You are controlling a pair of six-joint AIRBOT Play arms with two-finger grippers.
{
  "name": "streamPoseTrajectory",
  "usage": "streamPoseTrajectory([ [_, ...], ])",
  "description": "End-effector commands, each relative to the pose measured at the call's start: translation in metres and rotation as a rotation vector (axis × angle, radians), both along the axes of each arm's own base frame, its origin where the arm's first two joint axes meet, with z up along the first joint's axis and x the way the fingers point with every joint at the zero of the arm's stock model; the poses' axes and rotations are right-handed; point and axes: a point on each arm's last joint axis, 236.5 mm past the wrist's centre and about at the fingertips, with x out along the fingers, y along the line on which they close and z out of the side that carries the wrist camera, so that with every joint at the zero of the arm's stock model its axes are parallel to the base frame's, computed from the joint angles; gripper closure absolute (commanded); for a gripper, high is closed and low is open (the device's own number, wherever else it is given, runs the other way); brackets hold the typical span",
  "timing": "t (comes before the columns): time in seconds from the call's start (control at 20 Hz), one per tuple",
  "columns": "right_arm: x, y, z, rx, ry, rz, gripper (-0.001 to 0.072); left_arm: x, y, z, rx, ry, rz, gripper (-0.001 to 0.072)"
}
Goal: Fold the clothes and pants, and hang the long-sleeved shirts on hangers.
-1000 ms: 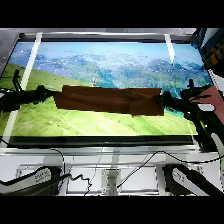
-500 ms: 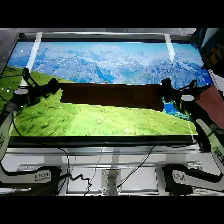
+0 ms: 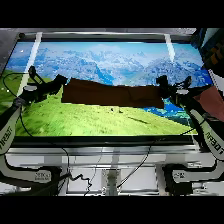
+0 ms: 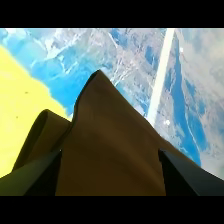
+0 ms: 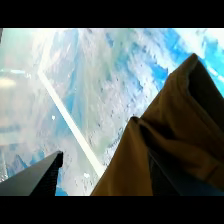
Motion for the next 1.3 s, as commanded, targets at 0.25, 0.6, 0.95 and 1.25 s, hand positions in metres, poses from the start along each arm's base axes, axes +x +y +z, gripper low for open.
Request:
streamPoseTrajectory([
  [0.25,-0.018,-0.012,0.004,-0.07,0.043,0.147,0.0126,-0.064,0.049,-0.032,0.028,0.211,-0.177,0.0008],
  [0.6,-0.025,-0.004,-0.001,-0.048,0.071,0.192,0.0128,-0.083,0.005,-0.076,-0.112,0.364,-0.356,0.0001],
  [0.95,-0.041,0.039,0.01,-0.106,0.054,0.496,0.0129,-0.065,-0.029,-0.081,-0.03,0.306,-0.416,0.0025],
  [1.25,-0.022,0.095,0.069,-0.163,-0.079,0.665,0.0602,-0.035,-0.057,-0.057,0.095,0.211,-0.483,0.0698],
])
